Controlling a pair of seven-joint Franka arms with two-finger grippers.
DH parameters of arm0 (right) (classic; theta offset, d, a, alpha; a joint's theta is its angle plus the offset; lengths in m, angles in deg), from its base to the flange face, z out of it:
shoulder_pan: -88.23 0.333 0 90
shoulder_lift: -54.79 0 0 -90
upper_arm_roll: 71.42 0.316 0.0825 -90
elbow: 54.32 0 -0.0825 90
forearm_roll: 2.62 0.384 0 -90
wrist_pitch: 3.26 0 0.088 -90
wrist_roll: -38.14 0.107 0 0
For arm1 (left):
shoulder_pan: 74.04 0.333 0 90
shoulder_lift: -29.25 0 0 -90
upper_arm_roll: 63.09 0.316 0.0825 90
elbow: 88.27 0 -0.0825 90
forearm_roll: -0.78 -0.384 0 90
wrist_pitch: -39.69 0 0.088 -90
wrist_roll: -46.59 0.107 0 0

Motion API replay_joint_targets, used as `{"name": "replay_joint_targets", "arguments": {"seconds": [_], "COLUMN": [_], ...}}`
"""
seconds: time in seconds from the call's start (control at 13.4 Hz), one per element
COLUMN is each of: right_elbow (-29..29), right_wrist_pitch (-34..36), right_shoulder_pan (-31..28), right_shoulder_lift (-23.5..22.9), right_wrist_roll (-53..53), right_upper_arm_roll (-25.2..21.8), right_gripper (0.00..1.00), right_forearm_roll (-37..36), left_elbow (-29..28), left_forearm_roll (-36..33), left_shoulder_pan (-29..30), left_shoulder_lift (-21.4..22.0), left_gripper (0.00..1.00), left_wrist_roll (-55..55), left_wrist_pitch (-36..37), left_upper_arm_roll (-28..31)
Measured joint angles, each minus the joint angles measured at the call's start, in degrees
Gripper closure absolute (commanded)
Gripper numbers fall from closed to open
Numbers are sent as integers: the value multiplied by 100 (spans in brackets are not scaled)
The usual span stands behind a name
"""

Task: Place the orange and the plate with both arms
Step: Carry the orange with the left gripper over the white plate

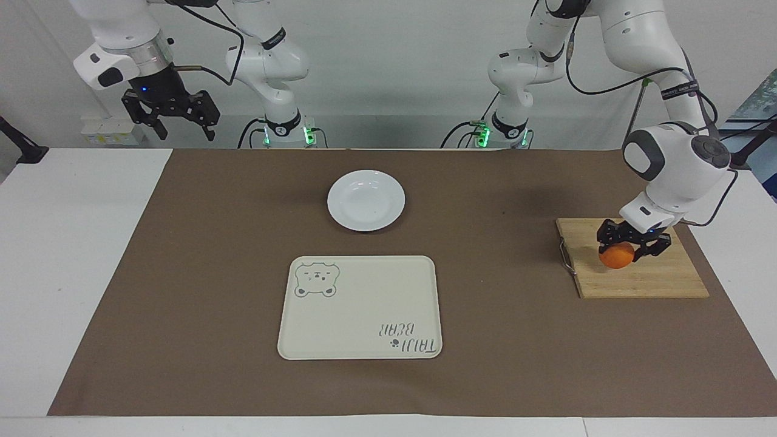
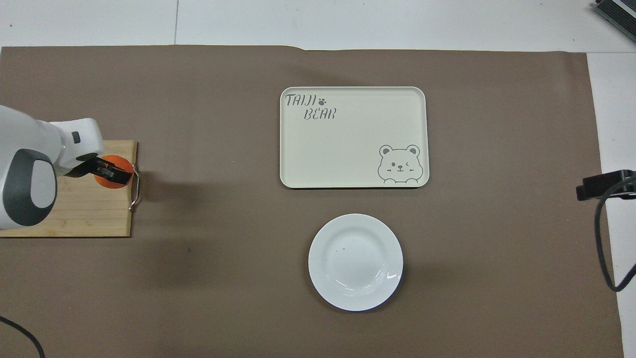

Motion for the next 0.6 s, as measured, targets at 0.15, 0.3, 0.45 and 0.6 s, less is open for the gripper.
{"name": "replay_joint_targets", "arguments": {"seconds": [0.15,0.3,0.45,0.6], "right_elbow": [0,0,0,0], "right_wrist_pitch": [0,0,0,0], "right_shoulder_pan": [0,0,0,0], "right_shoulder_lift": [0,0,0,0], "right_wrist_roll": [0,0,0,0], "right_upper_arm_roll": [0,0,0,0], "right_gripper": [0,0,0,0], "right_forearm_roll": [0,0,0,0], "left_elbow": [-5,-6,-7,-6], "left_forearm_roll": [10,18,27,33], "left_shoulder_pan": [-533,-1249,-1941,-2641], "left_shoulder_lift": [8,16,49,111], "left_gripper": [100,100,100,100], "left_wrist_roll": [-703,-1563,-2522,-3475], "left_wrist_pitch": [18,19,19,13], "left_upper_arm_roll": [-13,-26,-34,-45]}}
